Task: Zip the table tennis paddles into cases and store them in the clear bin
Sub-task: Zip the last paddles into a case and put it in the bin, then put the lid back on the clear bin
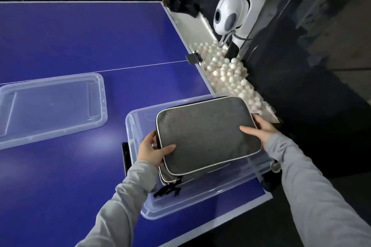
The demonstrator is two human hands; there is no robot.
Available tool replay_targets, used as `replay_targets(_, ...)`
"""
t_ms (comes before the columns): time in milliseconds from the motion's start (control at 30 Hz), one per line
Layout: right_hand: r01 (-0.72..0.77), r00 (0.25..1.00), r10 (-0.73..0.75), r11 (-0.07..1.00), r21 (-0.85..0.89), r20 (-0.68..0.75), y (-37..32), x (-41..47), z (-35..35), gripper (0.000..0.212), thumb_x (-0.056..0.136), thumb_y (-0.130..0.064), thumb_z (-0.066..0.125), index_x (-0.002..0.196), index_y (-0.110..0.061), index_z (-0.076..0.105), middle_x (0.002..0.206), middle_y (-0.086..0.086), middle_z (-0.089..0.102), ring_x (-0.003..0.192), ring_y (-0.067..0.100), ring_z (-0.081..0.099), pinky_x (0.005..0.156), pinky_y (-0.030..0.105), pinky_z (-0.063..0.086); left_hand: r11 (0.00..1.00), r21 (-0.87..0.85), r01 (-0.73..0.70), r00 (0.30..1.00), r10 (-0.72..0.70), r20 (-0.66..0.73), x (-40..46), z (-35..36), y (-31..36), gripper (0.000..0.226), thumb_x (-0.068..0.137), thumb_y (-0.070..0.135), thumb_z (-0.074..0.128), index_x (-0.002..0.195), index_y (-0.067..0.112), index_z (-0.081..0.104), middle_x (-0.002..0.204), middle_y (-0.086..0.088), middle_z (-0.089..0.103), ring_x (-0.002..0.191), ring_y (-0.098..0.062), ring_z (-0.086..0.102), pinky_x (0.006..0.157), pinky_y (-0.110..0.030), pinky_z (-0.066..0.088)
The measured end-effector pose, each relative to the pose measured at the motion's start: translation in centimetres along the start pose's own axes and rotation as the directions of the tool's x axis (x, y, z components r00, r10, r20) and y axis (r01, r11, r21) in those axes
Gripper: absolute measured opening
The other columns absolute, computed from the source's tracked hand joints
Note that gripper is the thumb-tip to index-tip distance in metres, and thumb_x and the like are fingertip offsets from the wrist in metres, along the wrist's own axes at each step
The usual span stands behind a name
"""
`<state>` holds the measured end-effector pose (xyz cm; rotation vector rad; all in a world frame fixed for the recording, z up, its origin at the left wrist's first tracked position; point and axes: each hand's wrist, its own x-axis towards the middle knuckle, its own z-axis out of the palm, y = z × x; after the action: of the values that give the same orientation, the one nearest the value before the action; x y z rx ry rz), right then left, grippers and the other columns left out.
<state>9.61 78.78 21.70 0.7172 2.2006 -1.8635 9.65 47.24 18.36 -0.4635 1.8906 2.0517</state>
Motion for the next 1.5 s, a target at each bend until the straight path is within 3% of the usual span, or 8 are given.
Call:
replay_targets(167,0.029,0.999,-0.024,0.981,-0.192,0.032,2.1,2.4,1.7,0.044,0.075,-0.01,0.074,0.112,-0.02,0.053,0.1,0.0,0.064,0.082,0.009,0.062,0.072,0.014,0.052,0.979,0.192,0.074,0.982,-0.037,-0.185,1.4,0.8,-3.0,0.076,0.055,0.0,0.087,0.124,0.003,0.053,0.12,-0.02,0.056,0.106,-0.034,0.058,0.096,-0.048,0.046)
replay_targets(467,0.089,0.995,-0.073,0.966,-0.241,0.073,4.7,3.8,2.9,0.049,0.074,-0.012,0.075,0.118,-0.013,0.053,0.108,0.007,0.065,0.095,0.021,0.062,0.091,0.032,0.047,0.956,0.236,0.175,0.937,-0.087,-0.34,1.8,1.5,-5.8,0.072,0.06,-0.001,0.084,0.124,0.006,0.052,0.122,-0.02,0.057,0.109,-0.035,0.057,0.097,-0.048,0.046)
replay_targets(567,0.135,0.99,-0.121,0.957,-0.256,0.072,5.3,3.6,3.0,0.044,0.074,-0.013,0.075,0.113,-0.018,0.054,0.107,0.004,0.064,0.097,0.021,0.061,0.085,0.026,0.044,0.958,0.232,0.169,0.93,-0.077,-0.36,1.5,1.8,-6.1,0.077,0.062,0.0,0.083,0.13,0.007,0.048,0.126,-0.017,0.057,0.113,-0.032,0.056,0.1,-0.045,0.043)
replay_targets(700,0.214,0.976,-0.185,0.909,-0.357,0.115,6.1,3.3,2.9,0.073,0.067,-0.018,0.082,0.13,-0.017,0.045,0.113,-0.009,0.05,0.105,0.008,0.049,0.087,0.013,0.033,0.976,0.167,0.136,0.934,-0.07,-0.351,0.6,2.3,-6.5,0.085,0.06,-0.001,0.084,0.134,0.012,0.045,0.121,-0.004,0.055,0.111,-0.026,0.055,0.101,-0.041,0.043)
replay_targets(933,0.263,0.965,-0.235,0.845,-0.465,0.118,6.9,3.1,2.9,0.088,0.064,-0.029,0.082,0.138,-0.016,0.035,0.136,0.004,0.046,0.124,0.021,0.045,0.109,0.04,0.034,0.956,0.245,0.161,0.937,-0.07,-0.343,0.5,2.7,-7.3,0.098,0.057,0.01,0.088,0.14,0.018,0.035,0.135,-0.006,0.046,0.123,-0.025,0.046,0.107,-0.043,0.037)
replay_targets(1100,0.266,0.963,-0.25,0.839,-0.475,0.099,6.5,2.5,3.0,0.085,0.064,-0.026,0.083,0.136,-0.016,0.038,0.129,0.005,0.05,0.12,0.022,0.047,0.106,0.035,0.036,0.938,0.298,0.175,0.934,-0.062,-0.351,0.2,2.8,-7.0,0.099,0.059,0.014,0.087,0.141,0.014,0.032,0.137,-0.01,0.045,0.126,-0.026,0.044,0.109,-0.039,0.035)
replay_targets(1333,0.311,0.941,-0.328,0.75,-0.584,0.08,4.3,1.4,3.4,0.097,0.071,-0.027,0.079,0.145,-0.01,0.019,0.15,0.012,0.025,0.14,0.023,0.019,0.113,0.029,0.014,0.805,0.593,0.02,0.96,0.151,-0.238,-0.9,2.9,-4.7,0.096,0.074,0.025,0.076,0.147,0.015,0.016,0.149,-0.008,0.022,0.137,-0.025,0.028,0.113,-0.032,0.024)
replay_targets(1500,0.46,0.844,-0.523,0.594,-0.66,0.118,0.4,0.2,6.3,0.082,0.073,-0.023,0.077,0.14,-0.003,0.033,0.139,0.021,0.041,0.131,0.033,0.035,0.11,0.033,0.022,0.603,0.769,-0.213,0.909,0.411,-0.071,-1.6,0.6,-0.8,0.068,0.085,0.03,0.065,0.142,0.012,0.032,0.145,-0.005,0.036,0.134,-0.023,0.033,0.108,-0.024,0.019)
